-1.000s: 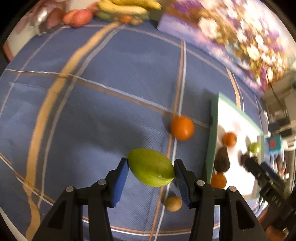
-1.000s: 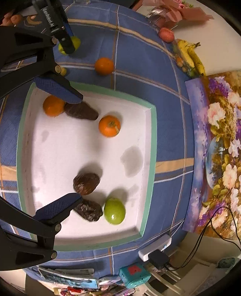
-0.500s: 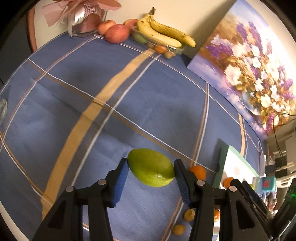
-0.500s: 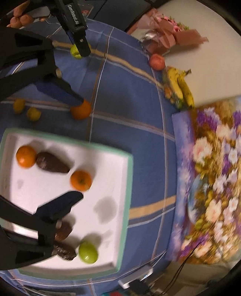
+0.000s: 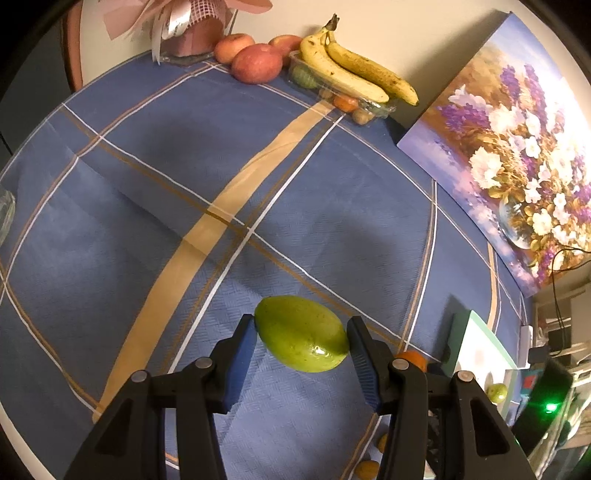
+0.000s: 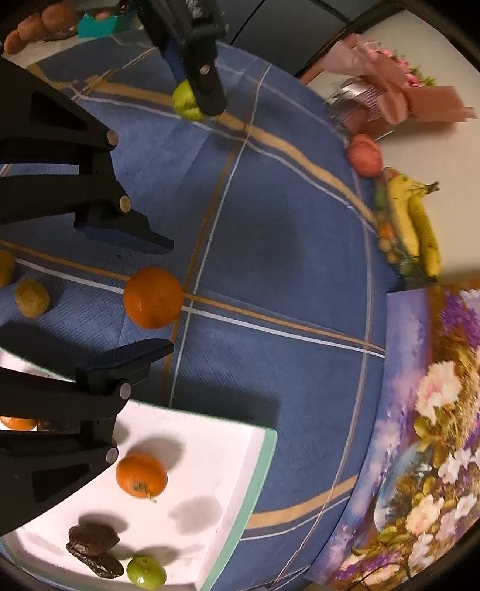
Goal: Organize fruits
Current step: 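Close the right gripper on the orange while the left gripper lifts the mango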
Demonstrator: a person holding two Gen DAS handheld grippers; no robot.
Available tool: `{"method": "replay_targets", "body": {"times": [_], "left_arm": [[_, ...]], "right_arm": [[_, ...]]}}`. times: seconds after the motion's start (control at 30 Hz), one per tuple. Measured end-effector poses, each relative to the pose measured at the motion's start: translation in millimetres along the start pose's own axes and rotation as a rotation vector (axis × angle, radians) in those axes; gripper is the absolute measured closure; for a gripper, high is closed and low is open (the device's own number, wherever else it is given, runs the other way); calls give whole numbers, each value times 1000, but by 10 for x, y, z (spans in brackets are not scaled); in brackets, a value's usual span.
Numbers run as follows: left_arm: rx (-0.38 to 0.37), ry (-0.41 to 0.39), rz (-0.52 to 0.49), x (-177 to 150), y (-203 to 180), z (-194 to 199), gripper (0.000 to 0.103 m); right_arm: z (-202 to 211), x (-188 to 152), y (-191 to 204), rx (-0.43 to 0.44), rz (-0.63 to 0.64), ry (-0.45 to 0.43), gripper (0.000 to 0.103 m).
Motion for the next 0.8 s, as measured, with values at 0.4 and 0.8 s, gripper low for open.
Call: {"method": "replay_targets", "body": {"times": [0.4, 0.8], "left_arm": [[-30, -24, -31, -30, -99, 121, 50], [-79, -24, -108, -241, -426, 296, 50]], "right_arm": [[115, 10, -35, -13, -1, -49, 63], [716, -49, -435, -36, -119, -119, 63]]}}
Point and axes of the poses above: each gripper's, at about its wrist camera, not at the fingertips, and z roughly against the way its jaws point, y to its left, x to its top, the point moved 2 cm from there along -z, roughly the way its jaws point, and after that the axes turned 6 degrees about -x, right-handed, at the moved point
